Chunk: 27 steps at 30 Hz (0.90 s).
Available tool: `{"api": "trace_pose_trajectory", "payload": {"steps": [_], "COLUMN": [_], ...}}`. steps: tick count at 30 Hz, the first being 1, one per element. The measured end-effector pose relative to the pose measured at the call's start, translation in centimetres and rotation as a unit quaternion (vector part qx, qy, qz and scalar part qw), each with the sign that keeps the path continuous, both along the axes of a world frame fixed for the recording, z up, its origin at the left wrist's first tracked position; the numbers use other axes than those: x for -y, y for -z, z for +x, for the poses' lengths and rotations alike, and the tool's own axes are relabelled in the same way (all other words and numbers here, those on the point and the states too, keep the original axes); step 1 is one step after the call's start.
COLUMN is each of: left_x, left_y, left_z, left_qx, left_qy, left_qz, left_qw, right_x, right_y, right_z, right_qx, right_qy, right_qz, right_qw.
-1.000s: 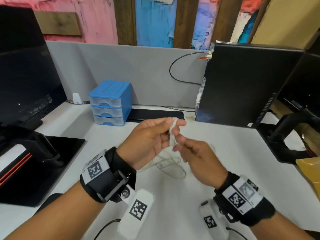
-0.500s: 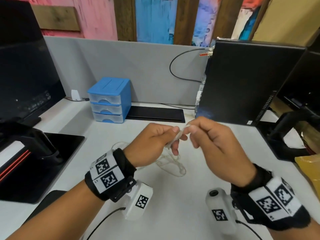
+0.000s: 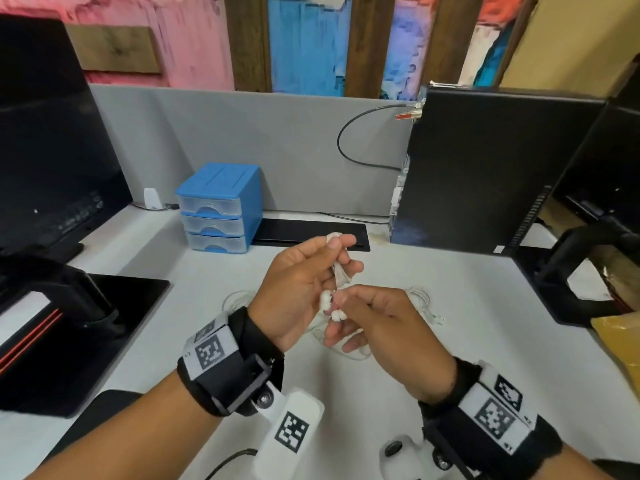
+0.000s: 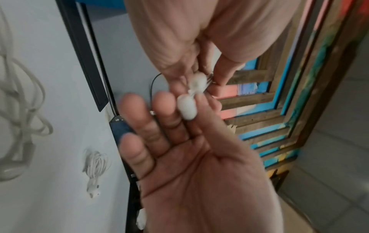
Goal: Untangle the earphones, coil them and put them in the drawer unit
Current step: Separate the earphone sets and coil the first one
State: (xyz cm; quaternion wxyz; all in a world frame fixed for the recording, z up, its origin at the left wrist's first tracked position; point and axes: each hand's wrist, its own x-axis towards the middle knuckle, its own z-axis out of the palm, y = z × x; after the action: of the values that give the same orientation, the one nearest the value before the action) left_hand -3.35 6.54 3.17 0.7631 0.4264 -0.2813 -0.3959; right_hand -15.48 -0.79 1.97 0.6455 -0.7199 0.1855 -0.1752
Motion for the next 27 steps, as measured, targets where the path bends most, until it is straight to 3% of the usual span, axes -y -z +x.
{"api": "trace_pose_trajectory", "payload": {"steps": [3,7,10,14,16,19,23,25,27], "left_x": [0.3,0.7,0.9,1.0,0.9,0.8,0.8,0.6,0.5], "left_y": [1.0,1.9,2.8,2.8,2.2,1.9,1.8,1.2,0.8], "left_z": [-1.1,-2.4,-2.0,-1.2,-1.1,-0.5,0.7,0.9,0.7], "left_qx": [0.021,-0.011,-0.114,-0.283,-0.320,-0.347,-0.364,-0.357,-0.344], "left_qy": [-0.007,-0.031,-0.027,0.009,0.014,0.015,-0.002,0.008,0.012], "left_qz": [0.044,0.120,0.175,0.189,0.182,0.166,0.108,0.084,0.081], "left_qw": [0.999,0.992,0.978,0.940,0.930,0.923,0.925,0.930,0.935], "right_x": [-0.2,-0.2,-0.2,-1.1,-1.4,-1.3,-0.3,0.6,1.3], "right_y": [-1.0,-0.7,-0.1,0.7,1.0,0.5,-0.3,-0.2,0.0], "right_z": [-0.3,-0.3,-0.2,0.0,-0.1,-0.4,-0.6,-0.2,0.1], "right_qx": [0.001,0.001,-0.010,0.042,0.071,0.122,0.161,0.125,0.069], "right_qy": [-0.026,-0.036,-0.057,-0.058,-0.063,-0.072,0.038,0.109,0.113], "right_qz": [0.014,-0.081,-0.073,-0.110,-0.136,-0.095,-0.085,-0.111,-0.097], "right_qw": [1.000,0.996,0.996,0.991,0.986,0.985,0.983,0.980,0.986]}}
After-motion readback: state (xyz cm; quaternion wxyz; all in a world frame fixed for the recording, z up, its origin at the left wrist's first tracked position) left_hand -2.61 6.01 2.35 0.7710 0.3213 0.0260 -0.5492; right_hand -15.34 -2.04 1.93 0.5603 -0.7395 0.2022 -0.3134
